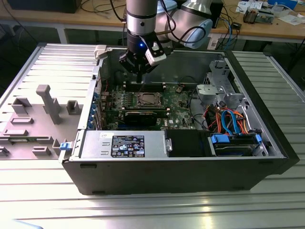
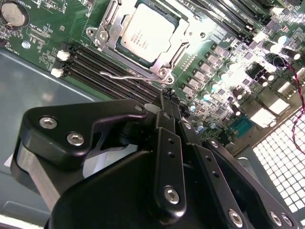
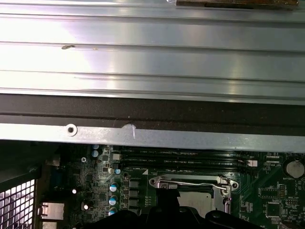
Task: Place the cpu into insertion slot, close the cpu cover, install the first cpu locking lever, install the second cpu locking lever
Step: 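Install the first cpu locking lever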
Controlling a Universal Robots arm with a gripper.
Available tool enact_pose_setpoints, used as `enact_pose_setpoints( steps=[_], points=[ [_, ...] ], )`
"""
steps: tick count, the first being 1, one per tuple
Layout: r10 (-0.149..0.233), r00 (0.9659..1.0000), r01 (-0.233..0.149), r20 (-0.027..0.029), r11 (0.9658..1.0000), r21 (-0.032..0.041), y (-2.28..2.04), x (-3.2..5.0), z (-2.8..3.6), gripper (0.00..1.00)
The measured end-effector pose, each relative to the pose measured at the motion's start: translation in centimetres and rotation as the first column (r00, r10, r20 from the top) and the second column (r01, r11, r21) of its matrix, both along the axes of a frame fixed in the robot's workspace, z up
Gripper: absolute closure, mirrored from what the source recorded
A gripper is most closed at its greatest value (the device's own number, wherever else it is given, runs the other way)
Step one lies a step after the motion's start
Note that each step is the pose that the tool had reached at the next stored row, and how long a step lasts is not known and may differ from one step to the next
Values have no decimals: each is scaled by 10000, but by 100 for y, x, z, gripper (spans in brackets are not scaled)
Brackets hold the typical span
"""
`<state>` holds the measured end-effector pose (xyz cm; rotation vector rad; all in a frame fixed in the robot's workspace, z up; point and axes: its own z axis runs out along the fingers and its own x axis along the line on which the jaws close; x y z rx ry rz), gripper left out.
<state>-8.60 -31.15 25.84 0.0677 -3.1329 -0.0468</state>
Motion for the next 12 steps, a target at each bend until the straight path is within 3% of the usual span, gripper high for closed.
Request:
enact_pose_setpoints(
  steps=[12],
  points=[
    [1,10000,-1,0,10000,-3,0,16,-7,89]
  ],
)
